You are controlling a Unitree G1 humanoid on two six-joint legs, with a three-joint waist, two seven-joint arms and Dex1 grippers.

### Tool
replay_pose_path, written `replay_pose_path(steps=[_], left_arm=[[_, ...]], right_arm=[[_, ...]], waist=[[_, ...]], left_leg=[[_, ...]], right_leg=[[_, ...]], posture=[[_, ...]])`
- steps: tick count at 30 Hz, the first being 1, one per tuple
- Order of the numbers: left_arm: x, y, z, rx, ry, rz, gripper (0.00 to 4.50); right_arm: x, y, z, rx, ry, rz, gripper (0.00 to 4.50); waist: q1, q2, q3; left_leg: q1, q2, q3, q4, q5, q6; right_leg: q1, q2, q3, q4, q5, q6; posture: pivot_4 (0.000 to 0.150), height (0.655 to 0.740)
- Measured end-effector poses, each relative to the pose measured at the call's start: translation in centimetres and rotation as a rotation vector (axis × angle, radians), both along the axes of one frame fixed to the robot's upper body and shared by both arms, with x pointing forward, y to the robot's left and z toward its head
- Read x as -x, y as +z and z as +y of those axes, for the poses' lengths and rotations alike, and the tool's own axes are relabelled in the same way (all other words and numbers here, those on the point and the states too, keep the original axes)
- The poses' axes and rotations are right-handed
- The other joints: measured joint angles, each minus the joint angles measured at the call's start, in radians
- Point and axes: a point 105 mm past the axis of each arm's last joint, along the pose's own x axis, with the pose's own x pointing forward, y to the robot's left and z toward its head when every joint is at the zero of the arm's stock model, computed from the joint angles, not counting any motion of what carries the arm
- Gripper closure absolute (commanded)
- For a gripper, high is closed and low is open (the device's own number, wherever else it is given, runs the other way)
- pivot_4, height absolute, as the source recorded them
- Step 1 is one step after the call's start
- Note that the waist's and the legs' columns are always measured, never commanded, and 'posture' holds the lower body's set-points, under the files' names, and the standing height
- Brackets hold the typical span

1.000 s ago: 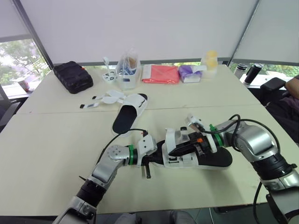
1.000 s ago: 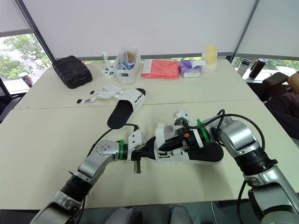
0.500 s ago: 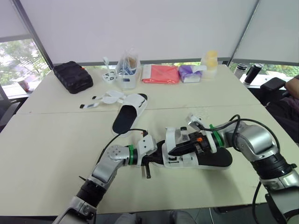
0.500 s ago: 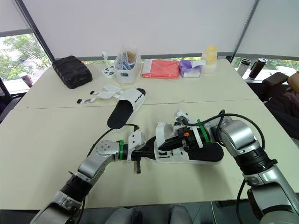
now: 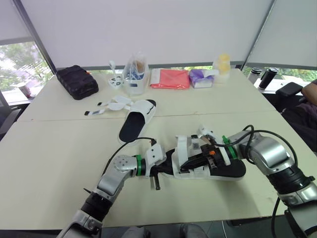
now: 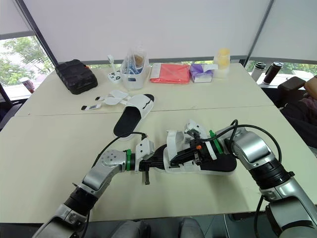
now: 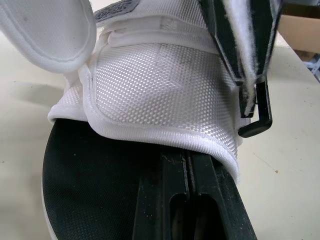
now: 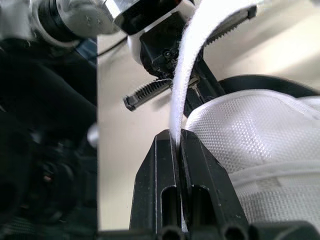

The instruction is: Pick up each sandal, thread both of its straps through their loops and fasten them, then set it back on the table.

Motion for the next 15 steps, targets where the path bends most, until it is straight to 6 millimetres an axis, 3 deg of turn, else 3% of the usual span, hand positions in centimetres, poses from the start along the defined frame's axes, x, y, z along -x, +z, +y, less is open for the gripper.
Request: replay_pose_path(steps=[8,15], left_arm=[[0.0,-0.01,-0.03,0.001,0.0,0.001,4.5],[-0.01,0.01,-0.02,0.002,0.001,0.001,4.5]], right_arm=[[-0.24,-0.16,0.03,0.032,0.022,-0.06,4.42],[0.33,0.09,0.22,-0.05,-0.069,0.15,4.42]], waist=[[0.001,0.0,0.0],[0.001,0.0,0.0]], left_leg=[[0.001,0.0,0.0,0.0,0.0,0.0],[-0.001,0.0,0.0,0.0,0.0,0.0]], right_leg=[[0.001,0.0,0.0,0.0,0.0,0.0],[0.0,0.0,0.0,0.0,0.0,0.0]], posture=[[0.15,0.74],[0.15,0.74]])
